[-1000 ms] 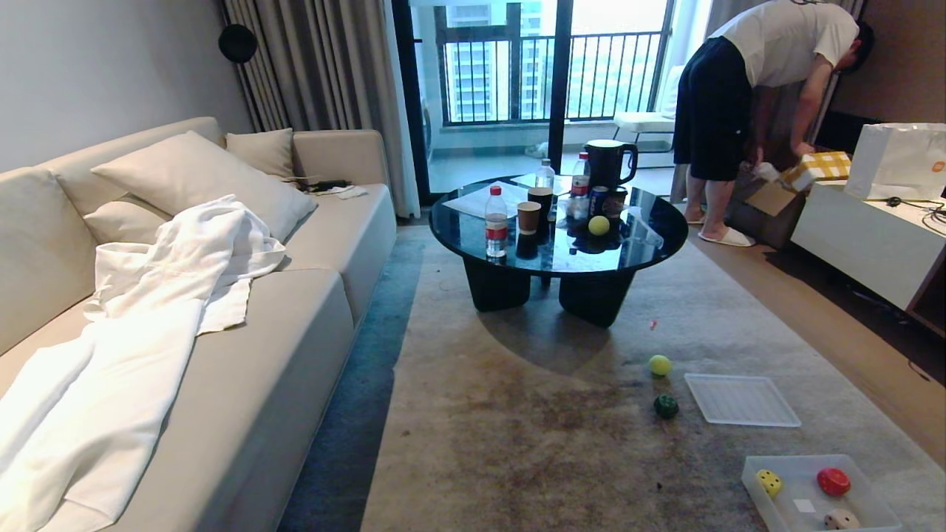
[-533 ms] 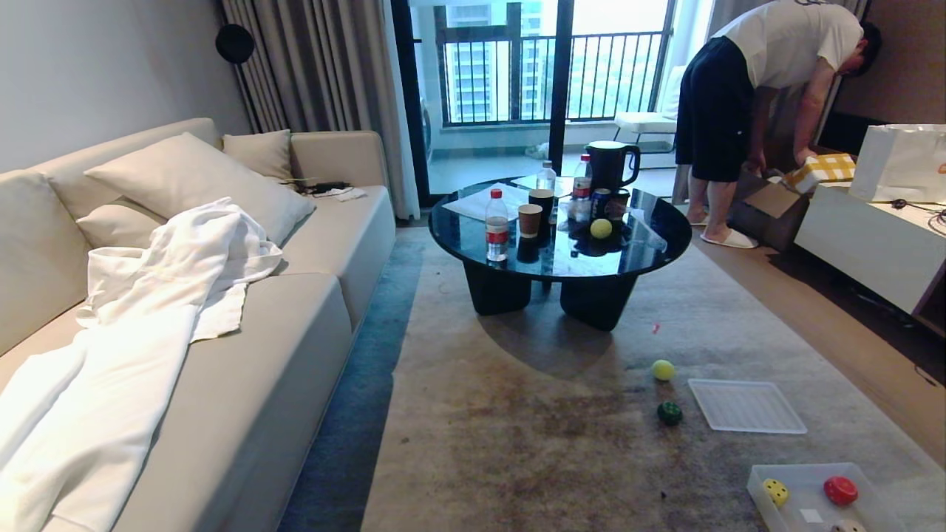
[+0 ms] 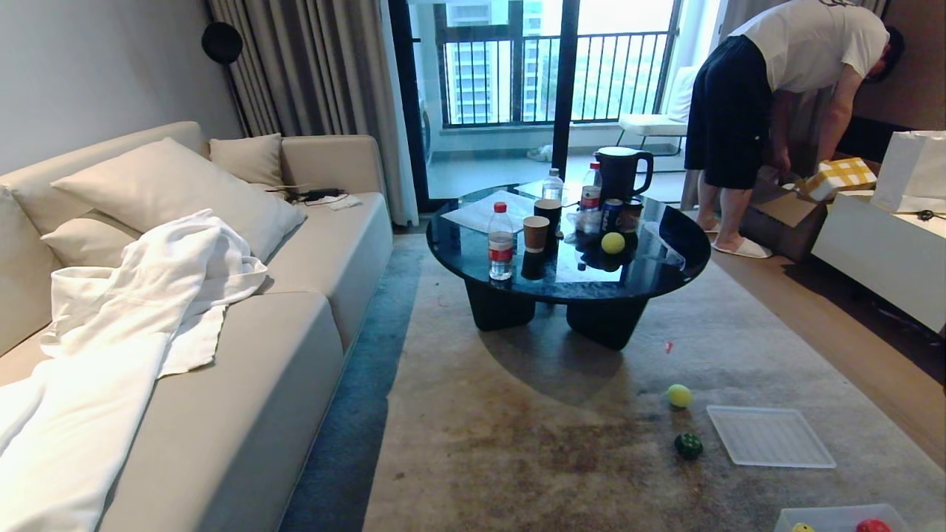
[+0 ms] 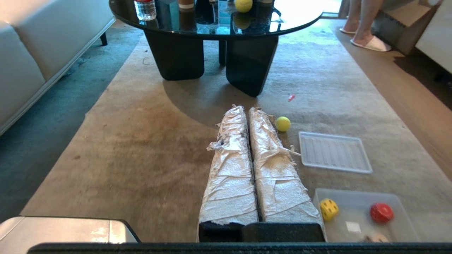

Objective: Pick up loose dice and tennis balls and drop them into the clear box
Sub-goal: Find toys out of the box

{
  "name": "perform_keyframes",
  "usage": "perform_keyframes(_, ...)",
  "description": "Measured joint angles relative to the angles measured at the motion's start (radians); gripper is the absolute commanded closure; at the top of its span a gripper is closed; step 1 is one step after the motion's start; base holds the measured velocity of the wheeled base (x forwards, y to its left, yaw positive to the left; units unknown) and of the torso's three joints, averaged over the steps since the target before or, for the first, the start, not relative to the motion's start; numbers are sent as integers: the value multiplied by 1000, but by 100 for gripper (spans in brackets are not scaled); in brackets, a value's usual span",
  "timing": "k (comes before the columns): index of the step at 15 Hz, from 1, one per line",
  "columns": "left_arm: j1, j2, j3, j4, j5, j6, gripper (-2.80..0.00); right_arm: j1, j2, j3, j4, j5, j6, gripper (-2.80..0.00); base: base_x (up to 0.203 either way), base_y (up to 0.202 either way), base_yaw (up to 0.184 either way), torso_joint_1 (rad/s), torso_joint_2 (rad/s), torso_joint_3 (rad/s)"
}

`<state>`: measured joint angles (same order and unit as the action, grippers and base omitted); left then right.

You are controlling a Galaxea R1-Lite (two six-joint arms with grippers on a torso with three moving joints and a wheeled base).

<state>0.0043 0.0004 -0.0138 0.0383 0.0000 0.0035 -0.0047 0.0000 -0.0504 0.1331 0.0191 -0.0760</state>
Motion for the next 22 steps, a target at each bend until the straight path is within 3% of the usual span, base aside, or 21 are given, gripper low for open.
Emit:
perform_keyframes(18,0,0,0,0,0,3,0,0,0,0,0,0,0,0,183,0,-1,2,2,3)
perform_keyframes(22,0,0,0,0,0,1,0,0,0,0,-1,0,0,0,48,0,1,1,2,1)
